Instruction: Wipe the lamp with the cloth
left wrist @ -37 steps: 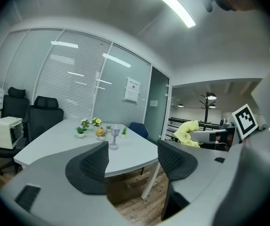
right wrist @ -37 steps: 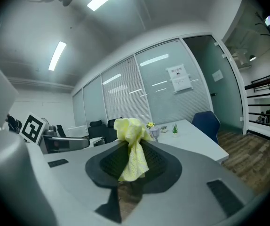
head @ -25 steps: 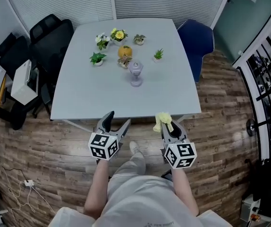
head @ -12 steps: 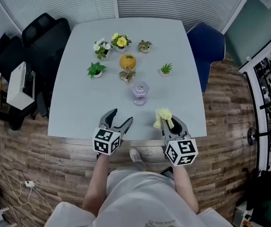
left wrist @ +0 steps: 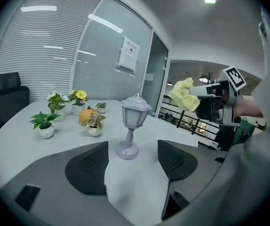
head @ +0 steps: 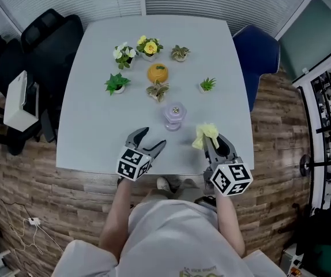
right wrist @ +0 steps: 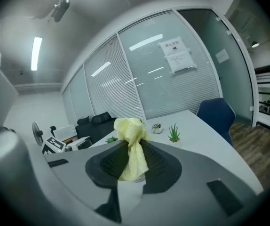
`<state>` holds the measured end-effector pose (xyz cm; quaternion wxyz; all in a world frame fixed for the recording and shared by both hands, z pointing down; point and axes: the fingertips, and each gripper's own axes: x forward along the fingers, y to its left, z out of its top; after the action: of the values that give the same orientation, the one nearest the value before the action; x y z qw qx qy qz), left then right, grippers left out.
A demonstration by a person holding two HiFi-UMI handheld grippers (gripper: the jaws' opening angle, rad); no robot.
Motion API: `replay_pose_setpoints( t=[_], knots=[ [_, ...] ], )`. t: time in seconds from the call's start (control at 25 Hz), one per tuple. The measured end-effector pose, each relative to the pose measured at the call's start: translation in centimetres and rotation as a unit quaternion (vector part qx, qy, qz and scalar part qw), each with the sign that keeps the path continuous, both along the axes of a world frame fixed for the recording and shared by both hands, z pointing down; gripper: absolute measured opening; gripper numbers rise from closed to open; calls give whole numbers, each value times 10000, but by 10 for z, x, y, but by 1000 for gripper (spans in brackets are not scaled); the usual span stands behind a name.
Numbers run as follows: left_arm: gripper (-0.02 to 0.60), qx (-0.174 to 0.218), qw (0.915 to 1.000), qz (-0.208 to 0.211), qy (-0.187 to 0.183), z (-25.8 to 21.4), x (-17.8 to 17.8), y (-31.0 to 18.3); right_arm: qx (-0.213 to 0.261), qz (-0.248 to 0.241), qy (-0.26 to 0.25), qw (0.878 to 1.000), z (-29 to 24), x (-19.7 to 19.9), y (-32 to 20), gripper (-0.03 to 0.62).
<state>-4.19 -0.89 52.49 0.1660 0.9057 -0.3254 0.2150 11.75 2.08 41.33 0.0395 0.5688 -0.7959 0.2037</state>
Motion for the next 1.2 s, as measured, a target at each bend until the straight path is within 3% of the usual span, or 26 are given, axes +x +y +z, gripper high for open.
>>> replay_pose_setpoints(
  t=[0.48,0.8,1.04,1.2],
  knots=[
    [308,-148,9975,635,-260,31,12,-23,211,-370,-188,9989,-6,-6,-39,83],
    [308,-354,9914,1098,-625,68,24,-29,57,-519,-333,9981,6,-5,-64,83],
    [308,-273,9882,1255,-839,84,30,-43,-62,-632,-273,9976,13,-5,-77,83],
    [308,-263,9837,1450,-1031,94,32,-50,-180,-643,-571,9961,19,-3,-84,83]
  ],
)
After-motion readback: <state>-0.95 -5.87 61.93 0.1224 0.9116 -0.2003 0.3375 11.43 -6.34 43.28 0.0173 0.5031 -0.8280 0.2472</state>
